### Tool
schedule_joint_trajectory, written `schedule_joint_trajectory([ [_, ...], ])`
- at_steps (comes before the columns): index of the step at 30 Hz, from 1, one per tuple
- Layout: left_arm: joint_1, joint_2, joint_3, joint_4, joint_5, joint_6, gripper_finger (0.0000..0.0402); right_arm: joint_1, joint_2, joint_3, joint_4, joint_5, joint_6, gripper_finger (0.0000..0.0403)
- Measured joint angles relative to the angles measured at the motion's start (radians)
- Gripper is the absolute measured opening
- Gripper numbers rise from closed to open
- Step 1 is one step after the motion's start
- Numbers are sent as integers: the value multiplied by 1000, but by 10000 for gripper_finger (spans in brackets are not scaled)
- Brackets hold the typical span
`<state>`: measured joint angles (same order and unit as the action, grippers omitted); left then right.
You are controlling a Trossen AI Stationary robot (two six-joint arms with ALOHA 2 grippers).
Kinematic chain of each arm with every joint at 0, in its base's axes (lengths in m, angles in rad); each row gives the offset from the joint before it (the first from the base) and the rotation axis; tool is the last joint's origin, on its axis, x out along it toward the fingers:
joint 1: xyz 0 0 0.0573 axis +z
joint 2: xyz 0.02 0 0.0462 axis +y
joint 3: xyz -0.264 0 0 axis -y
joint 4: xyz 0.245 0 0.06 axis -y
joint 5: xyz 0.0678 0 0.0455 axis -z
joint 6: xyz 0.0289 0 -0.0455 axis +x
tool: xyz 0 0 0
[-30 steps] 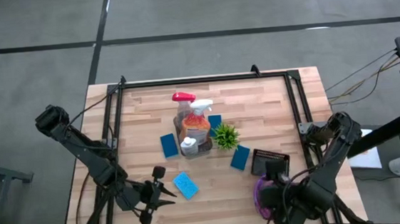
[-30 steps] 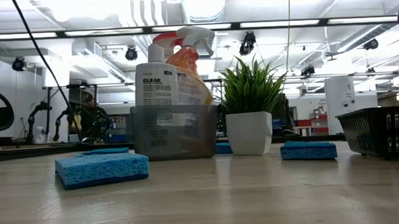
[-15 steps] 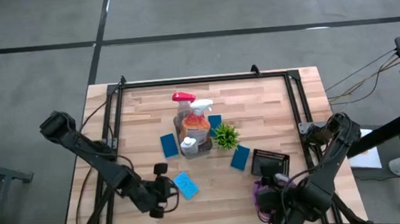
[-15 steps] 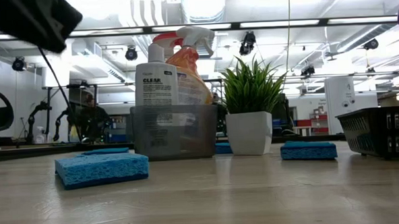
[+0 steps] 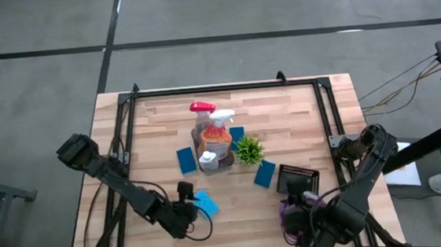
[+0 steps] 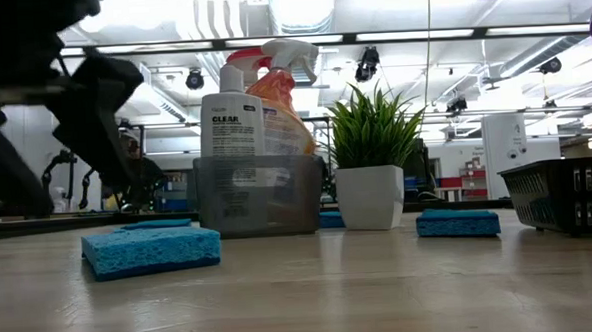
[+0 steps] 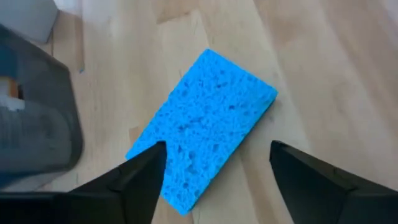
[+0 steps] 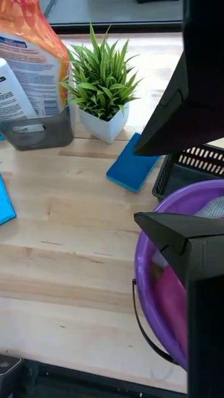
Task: Pick & Place Kitchen Items
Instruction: Put the blue sponge into the black bin
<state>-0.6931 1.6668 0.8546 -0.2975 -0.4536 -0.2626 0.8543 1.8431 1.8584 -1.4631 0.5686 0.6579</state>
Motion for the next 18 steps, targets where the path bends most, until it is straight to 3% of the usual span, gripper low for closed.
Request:
schedule_joint_trajectory([
  [10, 55, 104, 14, -1, -3, 55, 296, 0, 0, 0, 4, 0, 0, 151],
  [14, 72, 105, 15, -5, 12, 53, 261, 0, 0, 0, 5, -1, 0, 151],
  [18, 75, 102, 13, -14, -1, 53, 194, 0, 0, 0, 5, -1, 0, 151],
])
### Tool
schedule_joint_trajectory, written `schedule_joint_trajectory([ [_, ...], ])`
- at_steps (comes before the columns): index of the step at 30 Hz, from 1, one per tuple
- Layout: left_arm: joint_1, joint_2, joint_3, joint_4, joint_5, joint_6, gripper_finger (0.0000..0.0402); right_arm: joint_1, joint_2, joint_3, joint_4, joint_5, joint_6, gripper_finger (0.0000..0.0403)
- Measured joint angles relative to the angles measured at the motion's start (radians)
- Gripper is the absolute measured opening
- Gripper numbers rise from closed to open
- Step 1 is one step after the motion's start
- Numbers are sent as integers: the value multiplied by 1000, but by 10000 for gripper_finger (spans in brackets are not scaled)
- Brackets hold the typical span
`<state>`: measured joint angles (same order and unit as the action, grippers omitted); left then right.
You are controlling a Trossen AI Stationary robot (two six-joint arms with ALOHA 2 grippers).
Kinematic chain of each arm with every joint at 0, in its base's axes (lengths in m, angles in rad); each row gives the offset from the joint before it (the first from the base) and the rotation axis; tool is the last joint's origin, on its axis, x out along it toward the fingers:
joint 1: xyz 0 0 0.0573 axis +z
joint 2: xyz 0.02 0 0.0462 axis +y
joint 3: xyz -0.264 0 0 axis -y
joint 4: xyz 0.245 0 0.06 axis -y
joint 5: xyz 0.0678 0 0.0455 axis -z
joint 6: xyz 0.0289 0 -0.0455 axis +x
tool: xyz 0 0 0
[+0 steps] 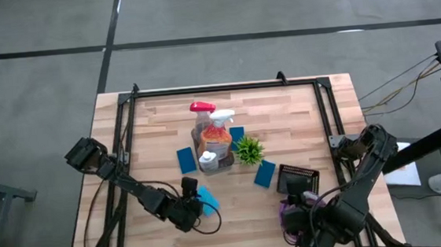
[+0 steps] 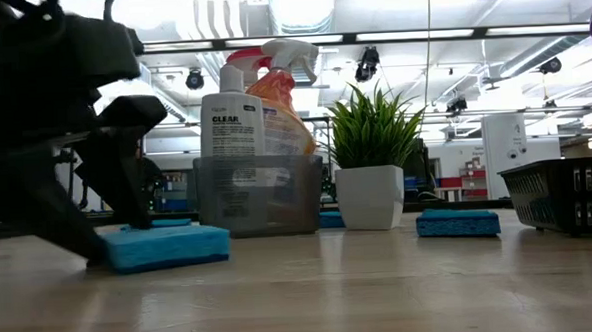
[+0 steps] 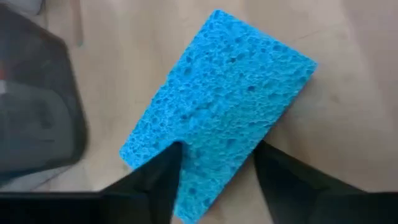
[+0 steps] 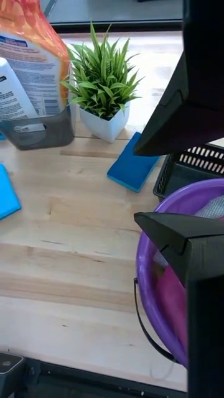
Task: Pick & Place Kitchen Items
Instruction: Put the blue sponge into the black bin
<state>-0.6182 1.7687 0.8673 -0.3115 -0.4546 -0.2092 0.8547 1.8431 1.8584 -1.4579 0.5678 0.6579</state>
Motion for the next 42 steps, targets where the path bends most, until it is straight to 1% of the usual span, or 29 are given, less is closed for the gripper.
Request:
schedule_joint_trajectory([
  [4, 0, 1, -2, -8, -2, -21, 107, 0, 0, 0, 3, 0, 0, 151],
  [7, 0, 1, -2, -8, -2, -28, 35, 0, 0, -1, 8, 0, 0, 151],
  [8, 0, 1, -2, -8, -2, -30, 18, 0, 0, -2, 15, 0, -2, 151],
  [9, 0, 1, -2, -8, -2, -31, 11, 0, 0, -6, 25, 1, -9, 151],
  [13, 0, -1, 3, -9, -1, -34, 4, -1, 0, -28, 112, 46, -82, 151],
  [17, 0, -27, 30, -7, 2, -34, 1, -21, 14, -46, 226, 62, -201, 151],
  [23, -13, -114, 76, 0, -16, -34, 1, -72, 53, -92, 390, 65, -374, 151],
  [29, -18, -208, 98, 5, -26, -30, 0, -126, 123, -103, 482, 101, -498, 155],
  [32, -18, -236, 97, 4, -29, -32, 0, -149, 150, -103, 520, 114, -541, 177],
  [39, -19, -243, 95, -1, -25, -32, 0, -199, 176, -103, 569, 117, -604, 274],
  [42, -19, -243, 95, -1, -25, -32, 0, -215, 176, -103, 605, 117, -619, 304],
])
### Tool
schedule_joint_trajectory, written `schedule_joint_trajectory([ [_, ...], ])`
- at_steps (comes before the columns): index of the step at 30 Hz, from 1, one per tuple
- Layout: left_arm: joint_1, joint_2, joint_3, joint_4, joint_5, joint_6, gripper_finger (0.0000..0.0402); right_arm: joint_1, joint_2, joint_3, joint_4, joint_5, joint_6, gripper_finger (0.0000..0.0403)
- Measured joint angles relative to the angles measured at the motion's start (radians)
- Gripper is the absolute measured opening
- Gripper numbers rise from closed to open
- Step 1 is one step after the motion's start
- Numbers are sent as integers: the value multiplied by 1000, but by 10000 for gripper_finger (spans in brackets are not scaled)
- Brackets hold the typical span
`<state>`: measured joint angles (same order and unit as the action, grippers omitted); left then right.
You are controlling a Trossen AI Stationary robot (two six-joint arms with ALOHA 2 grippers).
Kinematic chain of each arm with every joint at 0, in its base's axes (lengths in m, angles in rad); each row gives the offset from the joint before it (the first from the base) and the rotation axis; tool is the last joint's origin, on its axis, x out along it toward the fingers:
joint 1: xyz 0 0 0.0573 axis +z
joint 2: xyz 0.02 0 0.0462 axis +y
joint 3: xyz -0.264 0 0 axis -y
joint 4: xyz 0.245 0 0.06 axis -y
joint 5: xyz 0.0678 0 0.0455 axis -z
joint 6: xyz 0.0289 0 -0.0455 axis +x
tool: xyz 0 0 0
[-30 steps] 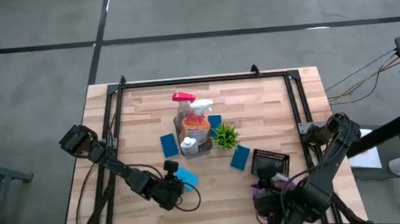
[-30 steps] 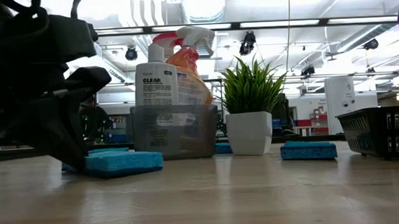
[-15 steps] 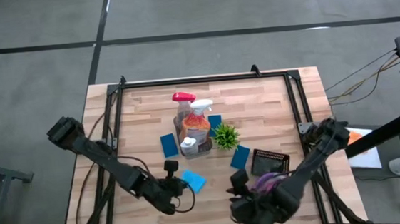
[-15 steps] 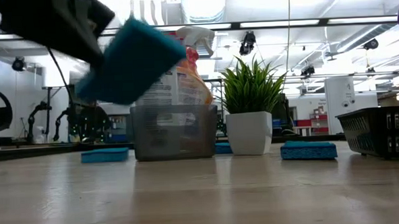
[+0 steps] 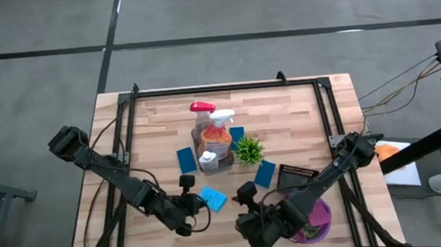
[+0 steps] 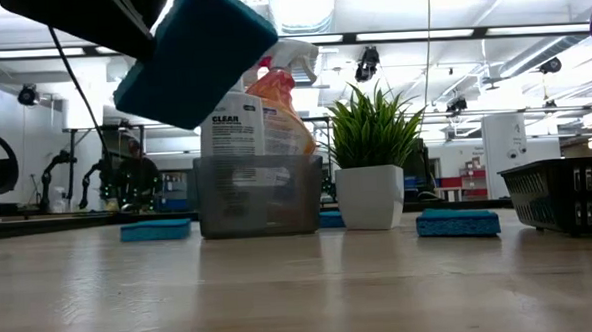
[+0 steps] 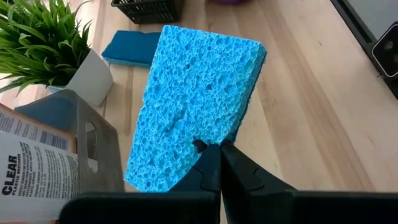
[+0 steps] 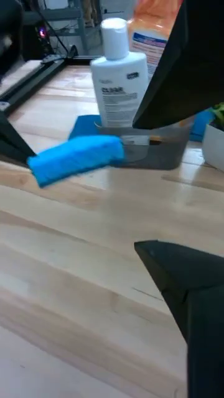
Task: Pick & Place Kitchen Items
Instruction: Put the blue sponge into the black bin
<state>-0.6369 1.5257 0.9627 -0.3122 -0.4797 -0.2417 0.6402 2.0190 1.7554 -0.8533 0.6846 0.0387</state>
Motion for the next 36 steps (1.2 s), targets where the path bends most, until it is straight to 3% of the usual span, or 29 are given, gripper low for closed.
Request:
schedule_joint_trajectory([
  [7, 1, 0, 0, 8, 0, 7, 0, -29, 11, -2, 160, -3, -106, 322],
  [17, 1, 0, -1, 9, 0, 12, 0, -87, 90, -3, 235, 0, -168, 323],
  [20, 1, 0, -1, 8, 0, 25, 0, -93, 116, -3, 254, 62, -172, 313],
  [25, 2, 0, -1, 2, 0, 26, 0, -91, 124, -3, 259, 171, -178, 237],
  [33, 4, 0, -2, 1, 0, 28, 0, -68, 105, -3, 261, 126, -191, 47],
  [36, 4, 1, -2, 0, 0, 29, 0, -67, 105, -3, 260, 87, -191, 27],
])
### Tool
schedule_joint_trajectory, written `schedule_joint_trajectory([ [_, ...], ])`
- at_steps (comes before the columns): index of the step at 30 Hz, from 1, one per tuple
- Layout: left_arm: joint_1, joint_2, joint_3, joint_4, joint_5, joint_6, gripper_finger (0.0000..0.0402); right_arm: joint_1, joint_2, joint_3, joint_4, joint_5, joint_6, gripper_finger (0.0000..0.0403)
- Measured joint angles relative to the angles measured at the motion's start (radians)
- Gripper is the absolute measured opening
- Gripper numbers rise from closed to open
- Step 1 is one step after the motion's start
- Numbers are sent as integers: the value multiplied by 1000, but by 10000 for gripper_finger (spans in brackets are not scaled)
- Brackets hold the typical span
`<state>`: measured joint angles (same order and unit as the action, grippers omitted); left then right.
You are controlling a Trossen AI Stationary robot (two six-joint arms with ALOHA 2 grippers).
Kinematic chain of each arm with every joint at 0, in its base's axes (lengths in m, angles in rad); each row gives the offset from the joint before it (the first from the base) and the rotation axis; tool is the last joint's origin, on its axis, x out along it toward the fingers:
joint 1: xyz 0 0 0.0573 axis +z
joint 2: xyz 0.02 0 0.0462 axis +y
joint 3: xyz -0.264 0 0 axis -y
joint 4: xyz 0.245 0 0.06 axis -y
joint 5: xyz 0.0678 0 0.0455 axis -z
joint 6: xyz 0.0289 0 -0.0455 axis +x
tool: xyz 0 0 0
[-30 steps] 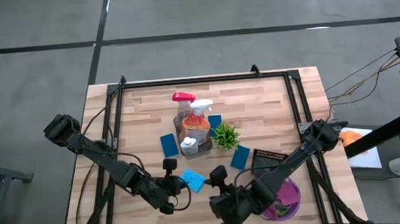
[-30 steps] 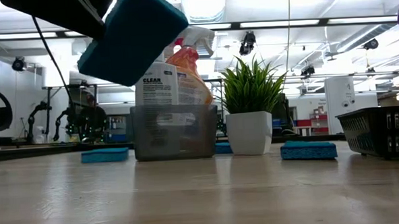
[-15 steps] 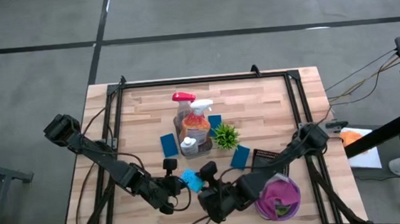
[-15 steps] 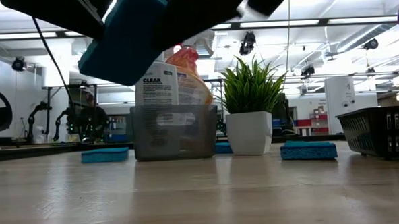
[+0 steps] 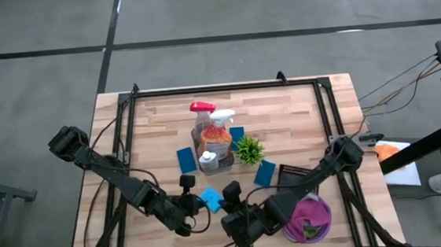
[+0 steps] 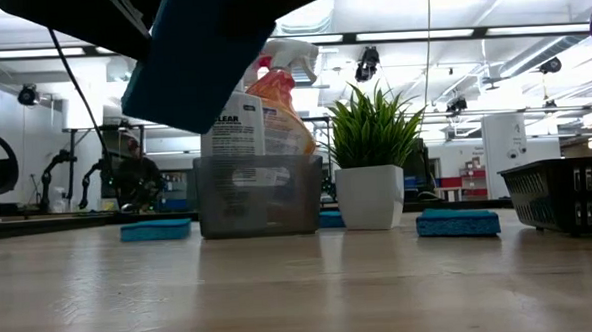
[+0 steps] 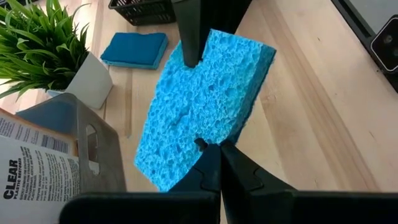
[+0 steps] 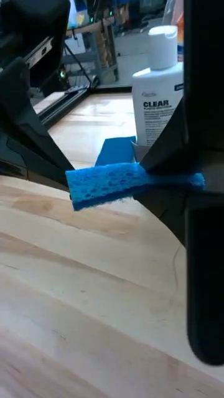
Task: Pick & Place Kitchen Items
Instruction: Put the blue sponge into the black bin
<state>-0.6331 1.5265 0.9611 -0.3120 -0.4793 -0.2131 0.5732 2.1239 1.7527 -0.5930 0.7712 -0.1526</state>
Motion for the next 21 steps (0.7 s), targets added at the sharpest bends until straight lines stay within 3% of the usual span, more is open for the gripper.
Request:
schedule_joint_trajectory([
  [5, 0, -1, 0, -3, 14, 26, 0, 2, 0, 0, -2, -9, 3, 20],
  [8, -1, -10, 0, 6, 110, 101, 4, 3, 0, 1, -3, -43, 21, 19],
  [11, -2, -17, -3, 37, 142, 109, 17, 4, -1, 1, -10, -93, 53, 19],
  [15, -4, -20, -6, 100, 96, 113, 45, 11, -1, -7, 9, -136, 89, 19],
  [21, -3, -35, -100, 371, 43, 198, 81, 25, -2, -65, 200, -210, 97, 18],
])
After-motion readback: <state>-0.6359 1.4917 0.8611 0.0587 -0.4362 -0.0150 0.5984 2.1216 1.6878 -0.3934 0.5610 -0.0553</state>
